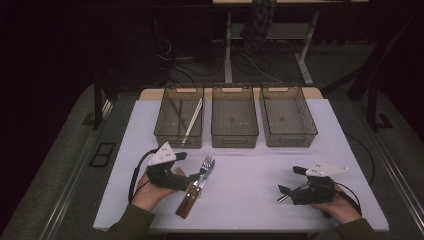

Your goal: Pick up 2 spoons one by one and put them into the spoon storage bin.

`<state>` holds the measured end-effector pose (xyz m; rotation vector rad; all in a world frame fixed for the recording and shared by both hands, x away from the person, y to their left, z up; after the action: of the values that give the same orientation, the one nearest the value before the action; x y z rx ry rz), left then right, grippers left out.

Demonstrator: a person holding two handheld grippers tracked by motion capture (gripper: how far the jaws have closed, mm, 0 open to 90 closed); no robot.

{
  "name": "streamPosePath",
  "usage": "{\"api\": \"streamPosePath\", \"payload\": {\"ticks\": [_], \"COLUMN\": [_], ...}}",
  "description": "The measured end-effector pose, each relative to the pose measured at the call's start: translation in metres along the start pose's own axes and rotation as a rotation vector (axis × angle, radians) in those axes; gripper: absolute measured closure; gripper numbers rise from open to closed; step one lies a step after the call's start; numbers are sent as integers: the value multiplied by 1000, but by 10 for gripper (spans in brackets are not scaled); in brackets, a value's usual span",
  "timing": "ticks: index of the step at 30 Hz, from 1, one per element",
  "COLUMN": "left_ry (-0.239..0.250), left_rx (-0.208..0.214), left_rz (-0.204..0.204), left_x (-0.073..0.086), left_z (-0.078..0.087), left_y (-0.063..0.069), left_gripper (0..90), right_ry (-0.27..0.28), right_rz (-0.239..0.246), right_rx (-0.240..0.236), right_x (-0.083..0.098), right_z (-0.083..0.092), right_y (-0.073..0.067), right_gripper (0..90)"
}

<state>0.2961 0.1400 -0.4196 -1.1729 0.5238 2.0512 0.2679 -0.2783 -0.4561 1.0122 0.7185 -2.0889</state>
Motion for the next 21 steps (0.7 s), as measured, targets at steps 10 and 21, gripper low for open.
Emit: {"api": "streamPosePath", "payload": {"ticks": [10, 21], "left_ry": [-36, -61], "left_rx": [22, 30], "left_rz": [-7, -24], "left_x": [16, 20], "left_z": [3, -2], "left_y": [13, 14], "left_gripper": [0, 0], "right_ry": [-13, -83], "right_rz": [-19, -21], "right_rx": [-3, 44], "right_x": [-1, -12], "right_z": [0, 18], "right_y": [-1, 12], "right_gripper": [118, 138]}}
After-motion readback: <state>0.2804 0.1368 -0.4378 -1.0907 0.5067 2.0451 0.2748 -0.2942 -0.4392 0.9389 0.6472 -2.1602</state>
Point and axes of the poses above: each handheld gripper's, and its own axes: z roughly backward along the jaws, x roughly out of its underside, y roughly to its right, the point moved 2 cm from there along -z, roughly forward along the jaws, and after that the axes turned 9 degrees about -x, right-handed, at the moved point
